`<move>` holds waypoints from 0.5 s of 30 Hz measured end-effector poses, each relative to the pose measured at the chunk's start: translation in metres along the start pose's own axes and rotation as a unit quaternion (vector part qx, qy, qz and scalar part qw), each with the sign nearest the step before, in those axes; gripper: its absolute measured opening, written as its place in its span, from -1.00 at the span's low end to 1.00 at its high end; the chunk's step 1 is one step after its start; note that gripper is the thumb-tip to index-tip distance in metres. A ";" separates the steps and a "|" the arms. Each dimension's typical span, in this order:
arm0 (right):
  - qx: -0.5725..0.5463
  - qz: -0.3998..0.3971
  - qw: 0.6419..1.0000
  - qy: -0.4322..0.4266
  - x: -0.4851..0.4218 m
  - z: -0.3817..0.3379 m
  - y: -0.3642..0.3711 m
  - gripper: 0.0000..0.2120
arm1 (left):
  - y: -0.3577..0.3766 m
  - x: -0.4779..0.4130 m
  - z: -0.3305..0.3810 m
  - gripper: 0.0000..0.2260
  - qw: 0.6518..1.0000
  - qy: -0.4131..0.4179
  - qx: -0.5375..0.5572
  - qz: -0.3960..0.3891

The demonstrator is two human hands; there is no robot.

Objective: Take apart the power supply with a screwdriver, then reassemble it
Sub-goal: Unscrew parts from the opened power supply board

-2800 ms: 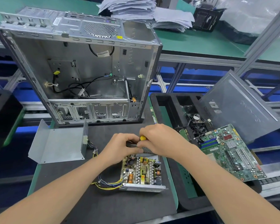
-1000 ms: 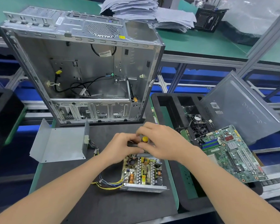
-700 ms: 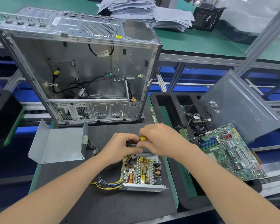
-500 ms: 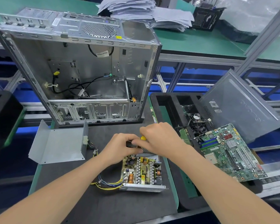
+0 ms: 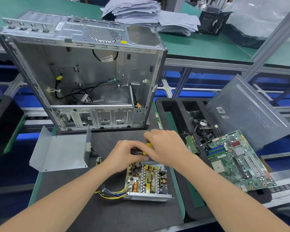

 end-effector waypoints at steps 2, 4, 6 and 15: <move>-0.074 -0.042 0.995 -0.055 0.006 -0.001 -0.005 -0.70 | -0.001 0.000 -0.003 -0.79 1.000 -0.004 -0.018 0.004; -0.079 -0.101 0.985 -0.113 0.010 -0.004 -0.004 -0.76 | 0.000 0.000 -0.005 -0.79 1.000 -0.004 -0.020 0.005; -0.052 -0.133 0.981 -0.130 0.011 -0.003 0.001 -0.76 | 0.001 -0.001 -0.007 -0.83 1.000 -0.005 -0.027 -0.001; -0.035 -0.114 0.990 -0.080 0.005 -0.001 0.004 -0.76 | 0.002 -0.001 -0.008 -0.85 0.999 -0.003 -0.042 -0.013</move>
Point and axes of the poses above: each hand's wrist, its own x-axis away from the middle knuckle, its own y-axis out of the palm, z = x × y, the point moved 9 cm from there along -x, towards the middle knuckle, and after that the axes turned 12 degrees about y, right-handed, at the moved point
